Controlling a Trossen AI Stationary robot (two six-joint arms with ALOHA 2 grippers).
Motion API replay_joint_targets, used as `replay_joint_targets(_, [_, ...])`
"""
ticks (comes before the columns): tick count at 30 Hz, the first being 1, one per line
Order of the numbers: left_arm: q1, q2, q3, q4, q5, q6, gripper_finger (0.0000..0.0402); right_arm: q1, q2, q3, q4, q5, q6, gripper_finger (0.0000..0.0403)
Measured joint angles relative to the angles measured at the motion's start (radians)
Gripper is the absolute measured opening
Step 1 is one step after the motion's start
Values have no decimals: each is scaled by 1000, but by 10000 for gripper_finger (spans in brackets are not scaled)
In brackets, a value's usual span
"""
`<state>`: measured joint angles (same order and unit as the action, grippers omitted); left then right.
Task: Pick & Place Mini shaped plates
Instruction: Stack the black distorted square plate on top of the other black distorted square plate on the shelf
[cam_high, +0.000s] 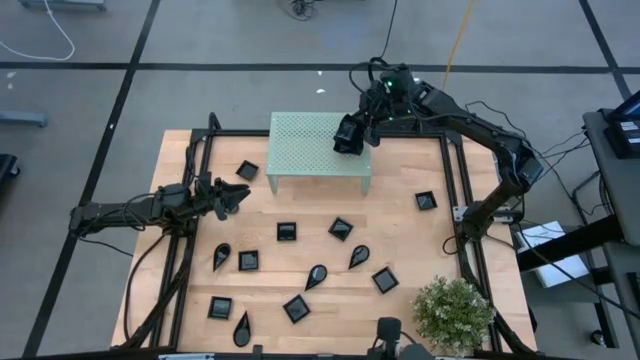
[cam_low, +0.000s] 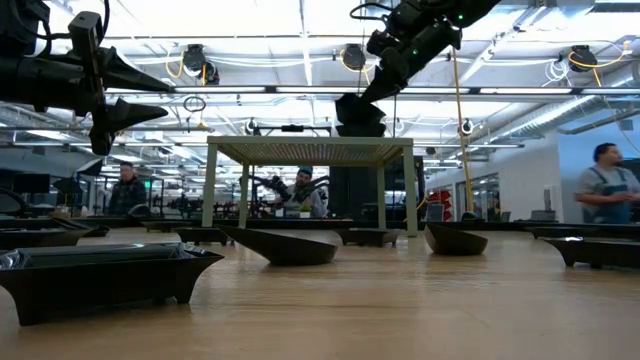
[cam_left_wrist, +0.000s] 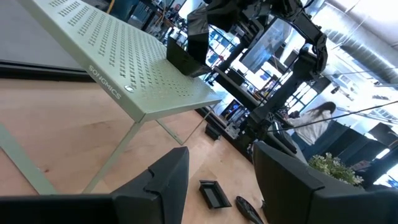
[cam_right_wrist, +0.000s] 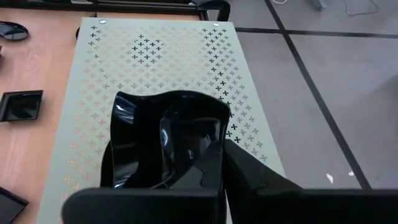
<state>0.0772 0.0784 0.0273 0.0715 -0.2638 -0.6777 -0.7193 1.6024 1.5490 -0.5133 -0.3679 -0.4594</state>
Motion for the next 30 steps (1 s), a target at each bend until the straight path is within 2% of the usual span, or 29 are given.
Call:
replay_joint_targets(14, [0, 0, 0, 0, 0, 0, 182, 0, -2, 0, 22, 0, 5, 63])
replay_joint_targets(20, [0, 0, 0, 0, 0, 0, 182, 0, -9, 0, 32, 8, 35, 73])
replay_joint_targets(30, [0, 0, 0, 0, 0, 0, 182, 5, 51, 0, 39, 184, 50, 68])
